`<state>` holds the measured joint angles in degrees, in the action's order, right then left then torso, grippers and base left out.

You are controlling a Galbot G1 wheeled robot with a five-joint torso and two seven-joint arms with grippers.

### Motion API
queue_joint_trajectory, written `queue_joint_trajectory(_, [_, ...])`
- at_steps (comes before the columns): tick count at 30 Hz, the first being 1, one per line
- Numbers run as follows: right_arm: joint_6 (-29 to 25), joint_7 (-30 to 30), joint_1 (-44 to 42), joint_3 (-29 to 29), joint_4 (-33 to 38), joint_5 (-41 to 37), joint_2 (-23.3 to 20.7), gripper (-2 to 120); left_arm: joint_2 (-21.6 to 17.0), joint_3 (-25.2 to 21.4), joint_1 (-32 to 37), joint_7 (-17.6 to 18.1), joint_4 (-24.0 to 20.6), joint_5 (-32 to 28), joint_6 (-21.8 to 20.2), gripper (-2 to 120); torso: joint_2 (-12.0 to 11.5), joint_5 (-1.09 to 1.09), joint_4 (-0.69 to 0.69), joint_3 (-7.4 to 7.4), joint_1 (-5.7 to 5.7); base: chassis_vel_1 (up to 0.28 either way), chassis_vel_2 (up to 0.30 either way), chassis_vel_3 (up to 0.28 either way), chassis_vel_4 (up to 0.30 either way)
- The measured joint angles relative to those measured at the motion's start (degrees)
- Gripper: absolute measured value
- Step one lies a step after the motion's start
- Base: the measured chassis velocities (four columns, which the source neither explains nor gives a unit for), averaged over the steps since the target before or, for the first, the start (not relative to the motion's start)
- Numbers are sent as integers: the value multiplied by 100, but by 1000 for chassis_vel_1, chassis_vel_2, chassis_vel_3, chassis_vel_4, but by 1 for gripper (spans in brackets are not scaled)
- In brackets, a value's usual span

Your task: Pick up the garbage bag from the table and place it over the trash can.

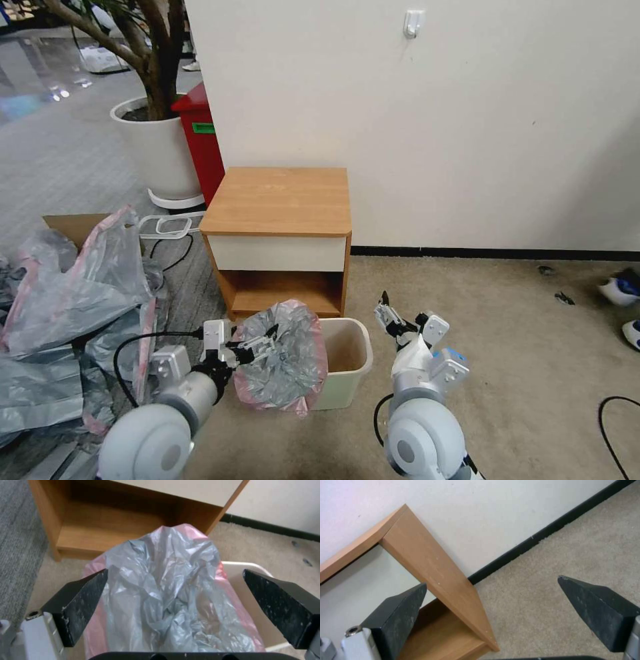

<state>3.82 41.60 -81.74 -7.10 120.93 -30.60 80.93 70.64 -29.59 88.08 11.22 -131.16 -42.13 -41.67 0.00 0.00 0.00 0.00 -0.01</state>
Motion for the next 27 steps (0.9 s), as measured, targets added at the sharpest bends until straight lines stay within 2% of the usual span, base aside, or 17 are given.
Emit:
queue_joint_trajectory(11, [-91,-12,-82,-108,-76,35,-9,100,48,-3,-252,129,340,247,-112,99,0,0,0,0,0,0,0,0,0])
queue_joint_trajectory(19, [-95,-12,-93,-149,-103,51,14,100,-96,73,-245,-6,495,289,-82,100,0,0,0,0,0,0,0,0,0])
queue_joint_trajectory(27, [-109,-13,-114,-177,-169,100,32,100,-157,96,-222,-101,553,591,-65,100,0,-1,0,0,0,0,0,0,0])
